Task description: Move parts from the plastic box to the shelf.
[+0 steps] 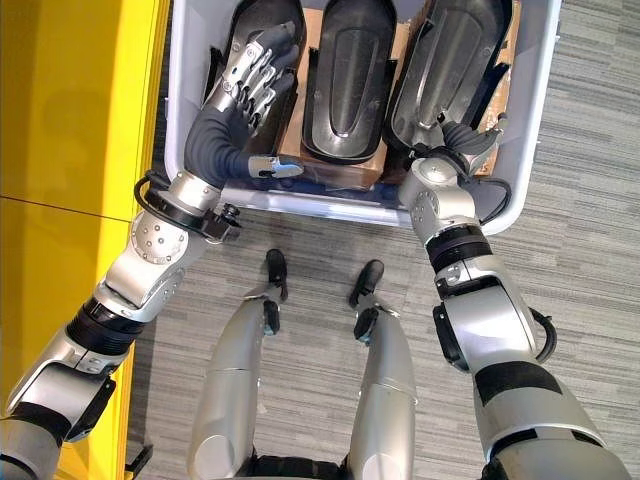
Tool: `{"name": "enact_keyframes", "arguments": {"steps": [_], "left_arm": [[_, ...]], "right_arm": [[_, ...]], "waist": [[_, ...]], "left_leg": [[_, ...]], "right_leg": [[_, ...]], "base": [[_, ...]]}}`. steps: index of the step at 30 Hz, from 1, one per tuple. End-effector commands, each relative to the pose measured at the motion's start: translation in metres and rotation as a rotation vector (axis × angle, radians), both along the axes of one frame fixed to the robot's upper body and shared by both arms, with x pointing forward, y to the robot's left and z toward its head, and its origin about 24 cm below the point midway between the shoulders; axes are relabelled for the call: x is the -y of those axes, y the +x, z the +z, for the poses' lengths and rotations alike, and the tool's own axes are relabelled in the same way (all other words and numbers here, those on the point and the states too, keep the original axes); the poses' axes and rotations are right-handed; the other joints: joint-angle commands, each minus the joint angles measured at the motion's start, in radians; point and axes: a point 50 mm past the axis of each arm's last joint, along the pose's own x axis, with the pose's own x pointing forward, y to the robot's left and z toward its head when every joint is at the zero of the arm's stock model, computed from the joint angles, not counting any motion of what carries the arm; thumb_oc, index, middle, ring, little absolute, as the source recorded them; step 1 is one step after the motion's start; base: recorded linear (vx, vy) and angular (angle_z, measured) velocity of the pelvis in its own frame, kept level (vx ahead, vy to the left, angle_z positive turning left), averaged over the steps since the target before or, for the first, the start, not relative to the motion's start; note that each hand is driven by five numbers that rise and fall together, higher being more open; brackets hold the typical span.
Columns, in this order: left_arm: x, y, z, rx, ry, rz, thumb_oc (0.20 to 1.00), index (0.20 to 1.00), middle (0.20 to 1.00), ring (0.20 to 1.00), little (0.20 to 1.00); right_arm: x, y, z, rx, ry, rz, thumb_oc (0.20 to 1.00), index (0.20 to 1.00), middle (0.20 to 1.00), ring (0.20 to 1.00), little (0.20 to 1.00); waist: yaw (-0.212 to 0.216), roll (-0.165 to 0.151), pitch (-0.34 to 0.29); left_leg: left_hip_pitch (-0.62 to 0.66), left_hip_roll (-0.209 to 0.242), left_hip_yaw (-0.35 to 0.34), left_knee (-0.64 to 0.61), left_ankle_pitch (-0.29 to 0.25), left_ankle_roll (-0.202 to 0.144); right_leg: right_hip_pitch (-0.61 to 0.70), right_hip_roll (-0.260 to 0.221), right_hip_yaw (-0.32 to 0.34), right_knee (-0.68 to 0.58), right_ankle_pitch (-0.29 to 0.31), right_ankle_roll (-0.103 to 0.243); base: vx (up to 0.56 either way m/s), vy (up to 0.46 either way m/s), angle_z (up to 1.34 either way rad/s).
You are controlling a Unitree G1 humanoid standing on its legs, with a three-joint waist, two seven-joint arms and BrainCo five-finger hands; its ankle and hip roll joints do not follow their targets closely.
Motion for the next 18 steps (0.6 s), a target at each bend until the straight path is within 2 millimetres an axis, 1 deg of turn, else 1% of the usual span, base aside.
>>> {"name": "enact_keyframes", "arguments": {"steps": [1, 2, 3, 4, 5, 6, 7, 10, 12, 18], "left_arm": [[0.007, -0.012, 0.016, 0.079, -0.042, -0.073, 1.000, 1.000, 1.000, 1.000, 1.000], [0.006, -0.012, 0.016, 0.078, -0.041, -0.074, 1.000, 1.000, 1.000, 1.000, 1.000], [0.006, -0.012, 0.015, 0.076, -0.038, -0.074, 1.000, 1.000, 1.000, 1.000, 1.000], [0.005, -0.011, 0.015, 0.074, -0.037, -0.075, 1.000, 1.000, 1.000, 1.000, 1.000], [0.004, -0.011, 0.015, 0.071, -0.033, -0.076, 1.000, 1.000, 1.000, 1.000, 1.000], [0.004, -0.011, 0.016, 0.071, -0.030, -0.078, 1.000, 1.000, 1.000, 1.000, 1.000], [0.003, -0.011, 0.015, 0.071, -0.022, -0.078, 1.000, 1.000, 1.000, 1.000, 1.000], [0.003, -0.011, 0.015, 0.063, -0.007, -0.087, 1.000, 1.000, 1.000, 1.000, 1.000], [0.003, -0.010, 0.015, 0.059, -0.002, -0.085, 1.000, 1.000, 1.000, 1.000, 1.000], [0.000, -0.010, 0.016, 0.057, -0.009, -0.080, 1.000, 1.000, 1.000, 1.000, 1.000]], "right_arm": [[-0.009, 0.002, -0.065, -0.294, -0.004, 0.198, 1.000, 1.000, 1.000, 1.000, 1.000], [-0.008, 0.002, -0.067, -0.325, -0.016, 0.207, 0.959, 0.959, 0.959, 0.959, 0.959], [-0.004, 0.001, -0.074, -0.413, -0.063, 0.243, 0.865, 0.865, 0.865, 0.865, 0.865], [0.000, 0.001, -0.081, -0.502, -0.117, 0.303, 0.614, 0.614, 0.614, 0.614, 0.614], [0.005, -0.001, -0.086, -0.584, -0.175, 0.331, 0.216, 0.216, 0.216, 0.216, 0.216], [0.007, -0.002, -0.087, -0.616, -0.195, 0.346, 0.200, 0.200, 0.200, 0.200, 0.200], [0.009, -0.004, -0.093, -0.674, -0.194, 0.377, 0.200, 0.200, 0.200, 0.200, 0.200], [0.020, -0.010, -0.103, -0.799, -0.102, 0.420, 0.200, 0.200, 0.200, 0.200, 0.200], [0.024, -0.012, -0.105, -0.798, -0.065, 0.421, 0.200, 0.200, 0.200, 0.200, 0.200], [0.029, -0.011, -0.102, -0.779, -0.039, 0.417, 0.200, 0.200, 0.200, 0.200, 0.200]], "waist": [[0.047, 0.051, -0.032], [0.048, 0.050, -0.032], [0.052, 0.048, -0.032], [0.056, 0.046, -0.032], [0.058, 0.043, -0.032], [0.061, 0.043, -0.032], [0.065, 0.041, -0.032], [0.079, 0.034, -0.032], [0.084, 0.033, -0.032], [0.089, 0.034, -0.032]], "left_leg": [[-0.022, -0.057, -0.041, -0.007, 0.000, -0.030], [-0.023, -0.057, -0.041, -0.005, 0.000, -0.030], [-0.026, -0.055, -0.043, -0.003, 0.001, -0.030], [-0.027, -0.056, -0.046, -0.003, 0.002, -0.030], [-0.031, -0.054, -0.049, 0.001, 0.004, -0.031], [-0.032, -0.055, -0.051, 0.003, 0.004, -0.031], [-0.035, -0.054, -0.054, 0.007, 0.004, -0.031], [-0.040, -0.052, -0.064, 0.014, 0.005, -0.031], [-0.042, -0.052, -0.067, 0.013, 0.008, -0.030], [-0.049, -0.048, -0.070, 0.012, 0.011, -0.030]], "right_leg": [[-0.011, 0.036, -0.016, 0.061, 0.004, 0.079], [-0.011, 0.036, -0.016, 0.062, 0.005, 0.080], [-0.012, 0.035, -0.019, 0.062, 0.007, 0.079], [-0.011, 0.035, -0.022, 0.061, 0.008, 0.078], [-0.013, 0.034, -0.023, 0.065, 0.011, 0.078], [-0.013, 0.033, -0.024, 0.066, 0.011, 0.078], [-0.014, 0.031, -0.027, 0.068, 0.013, 0.078], [-0.009, 0.029, -0.044, 0.068, 0.018, 0.078], [-0.009, 0.028, -0.049, 0.070, 0.019, 0.078], [-0.012, 0.030, -0.052, 0.073, 0.018, 0.077]], "base": [[0.00, 0.000, 0.00], [0.00, 0.000, 0.00], [0.01, -0.031, 0.01], [0.02, -0.044, 0.02], [0.03, -0.044, 0.02], [0.03, -0.050, 0.03], [0.02, -0.055, 0.03], [0.02, -0.073, 0.07], [0.01, -0.016, 0.03], [0.00, -0.005, 0.03]]}}
